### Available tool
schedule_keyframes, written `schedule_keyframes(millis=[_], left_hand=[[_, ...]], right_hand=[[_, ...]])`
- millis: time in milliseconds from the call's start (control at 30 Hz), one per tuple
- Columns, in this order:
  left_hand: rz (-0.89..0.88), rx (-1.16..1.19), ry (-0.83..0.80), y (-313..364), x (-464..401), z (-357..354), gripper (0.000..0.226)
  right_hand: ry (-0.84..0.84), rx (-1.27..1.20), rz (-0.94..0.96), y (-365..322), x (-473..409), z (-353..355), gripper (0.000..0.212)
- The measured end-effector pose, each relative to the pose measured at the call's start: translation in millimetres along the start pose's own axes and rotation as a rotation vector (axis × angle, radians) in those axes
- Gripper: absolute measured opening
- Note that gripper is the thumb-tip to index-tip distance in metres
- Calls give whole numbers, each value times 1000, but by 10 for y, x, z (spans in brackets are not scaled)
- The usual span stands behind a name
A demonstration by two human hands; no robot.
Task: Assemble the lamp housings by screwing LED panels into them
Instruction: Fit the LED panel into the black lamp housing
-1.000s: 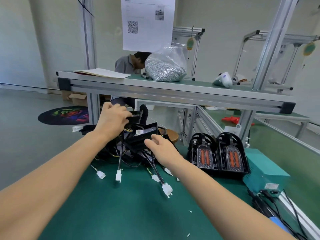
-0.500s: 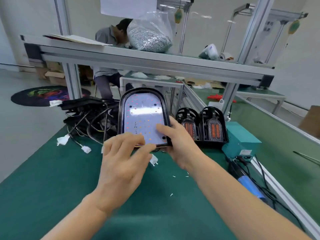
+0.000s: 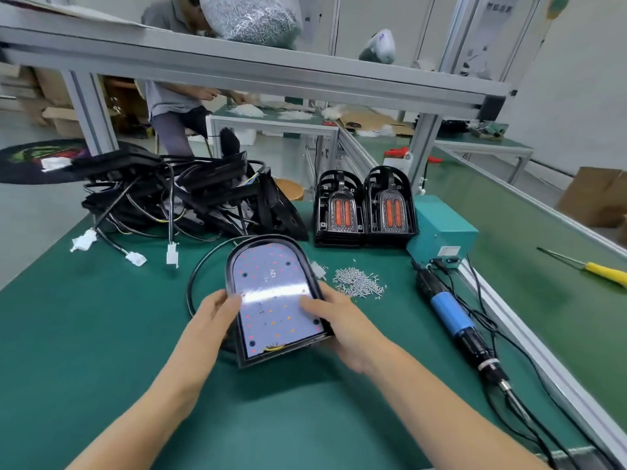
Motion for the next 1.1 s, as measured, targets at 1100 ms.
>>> schedule_keyframes(millis=[1100], left_hand=[[34, -507, 626, -107, -191, 309, 50]], right_hand=[[976, 1322, -124, -1317, -848, 1600, 30]])
Point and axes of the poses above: each hand's wrist, its own x-axis away from the middle knuckle, its own z-axis out of the back of the hand, y = z × x, the point moved 8 cm from there along -x, towards the middle knuckle, and after that the axes turned 6 degrees about -y, right-handed, at the moved point
